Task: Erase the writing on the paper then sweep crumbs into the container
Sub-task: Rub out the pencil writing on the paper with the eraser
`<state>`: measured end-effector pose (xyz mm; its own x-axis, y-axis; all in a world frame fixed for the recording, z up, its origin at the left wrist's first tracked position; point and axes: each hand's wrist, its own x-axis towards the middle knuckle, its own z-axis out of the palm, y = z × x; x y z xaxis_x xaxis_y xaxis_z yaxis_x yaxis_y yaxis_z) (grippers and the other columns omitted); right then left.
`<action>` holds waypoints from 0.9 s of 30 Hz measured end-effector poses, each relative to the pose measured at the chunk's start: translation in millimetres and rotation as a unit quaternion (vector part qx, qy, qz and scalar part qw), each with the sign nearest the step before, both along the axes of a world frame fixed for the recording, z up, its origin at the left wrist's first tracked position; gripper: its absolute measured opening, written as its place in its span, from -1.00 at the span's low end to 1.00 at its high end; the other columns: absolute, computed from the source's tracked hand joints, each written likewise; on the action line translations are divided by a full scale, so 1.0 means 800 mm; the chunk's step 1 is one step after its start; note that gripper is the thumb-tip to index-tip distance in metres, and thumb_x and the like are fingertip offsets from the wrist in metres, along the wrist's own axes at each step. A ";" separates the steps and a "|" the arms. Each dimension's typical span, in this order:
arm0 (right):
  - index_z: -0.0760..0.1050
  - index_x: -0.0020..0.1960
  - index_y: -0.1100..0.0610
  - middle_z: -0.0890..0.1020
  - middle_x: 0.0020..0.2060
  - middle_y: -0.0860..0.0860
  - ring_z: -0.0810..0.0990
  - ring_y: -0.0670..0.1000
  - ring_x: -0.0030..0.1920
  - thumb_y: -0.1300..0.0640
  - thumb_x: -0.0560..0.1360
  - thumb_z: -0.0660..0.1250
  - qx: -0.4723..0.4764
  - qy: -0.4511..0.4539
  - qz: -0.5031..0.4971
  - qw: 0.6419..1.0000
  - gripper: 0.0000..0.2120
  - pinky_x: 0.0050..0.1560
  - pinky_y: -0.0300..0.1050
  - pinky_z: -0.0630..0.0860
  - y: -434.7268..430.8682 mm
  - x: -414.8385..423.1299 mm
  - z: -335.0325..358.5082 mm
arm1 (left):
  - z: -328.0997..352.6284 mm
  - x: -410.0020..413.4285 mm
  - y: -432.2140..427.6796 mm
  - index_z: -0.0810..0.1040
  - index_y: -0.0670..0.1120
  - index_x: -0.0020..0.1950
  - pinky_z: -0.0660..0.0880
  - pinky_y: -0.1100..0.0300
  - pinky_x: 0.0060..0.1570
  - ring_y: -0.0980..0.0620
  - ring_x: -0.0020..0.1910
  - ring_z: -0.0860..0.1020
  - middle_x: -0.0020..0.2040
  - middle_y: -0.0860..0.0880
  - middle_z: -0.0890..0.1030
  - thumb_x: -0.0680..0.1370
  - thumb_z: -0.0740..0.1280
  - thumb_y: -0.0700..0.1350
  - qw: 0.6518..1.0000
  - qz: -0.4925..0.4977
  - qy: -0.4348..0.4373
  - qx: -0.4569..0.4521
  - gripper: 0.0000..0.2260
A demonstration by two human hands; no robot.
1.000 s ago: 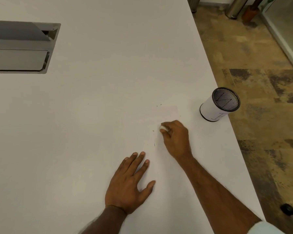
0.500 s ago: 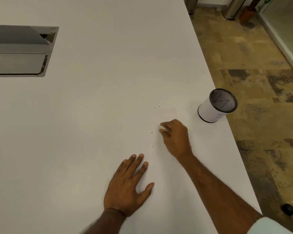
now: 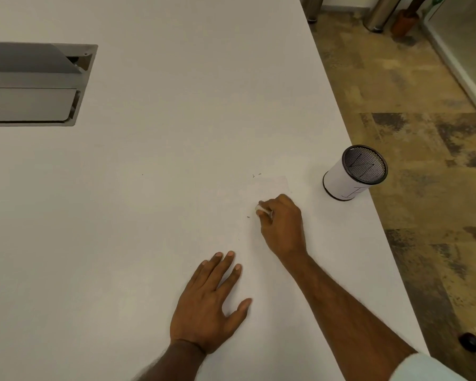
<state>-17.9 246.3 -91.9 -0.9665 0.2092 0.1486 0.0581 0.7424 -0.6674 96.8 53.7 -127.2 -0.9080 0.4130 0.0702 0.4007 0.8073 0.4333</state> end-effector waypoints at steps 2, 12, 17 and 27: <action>0.63 0.01 0.21 0.58 -0.16 0.04 0.59 -0.02 -0.14 0.25 0.46 0.42 -0.034 -0.002 0.049 0.998 -0.87 -0.07 -0.04 0.59 -0.012 0.025 0.001 | -0.001 0.000 0.000 0.50 0.01 0.45 0.21 0.05 0.46 0.04 0.54 0.26 0.54 0.03 0.35 0.58 0.23 0.29 1.000 -0.006 0.005 0.008 -0.46; 0.63 -0.04 0.26 0.57 -0.15 0.09 0.60 0.08 -0.15 0.27 0.46 0.40 0.036 -0.016 0.037 0.999 -0.90 -0.10 0.00 0.59 -0.004 -0.012 0.004 | 0.000 0.001 0.000 0.46 0.03 0.48 0.20 0.07 0.46 0.06 0.55 0.25 0.55 0.05 0.33 0.60 0.17 0.31 1.000 -0.001 -0.008 -0.003 -0.44; 0.63 -0.05 0.22 0.58 -0.17 0.04 0.58 -0.02 -0.15 0.24 0.46 0.42 -0.025 -0.028 0.023 0.999 -0.91 -0.08 -0.06 0.59 -0.012 -0.002 0.005 | -0.001 -0.001 -0.001 0.46 0.03 0.48 0.17 0.09 0.50 0.06 0.55 0.24 0.56 0.05 0.32 0.57 0.25 0.28 1.000 -0.007 -0.005 0.002 -0.45; 0.62 -0.07 0.25 0.53 -0.24 0.04 0.52 -0.04 -0.27 0.25 0.49 0.38 0.014 0.019 0.062 0.998 -0.92 -0.23 -0.14 0.53 -0.014 0.007 -0.005 | -0.001 -0.001 -0.001 0.47 0.02 0.48 0.16 0.10 0.50 0.04 0.55 0.24 0.56 0.04 0.32 0.57 0.24 0.29 1.000 -0.011 -0.003 -0.005 -0.45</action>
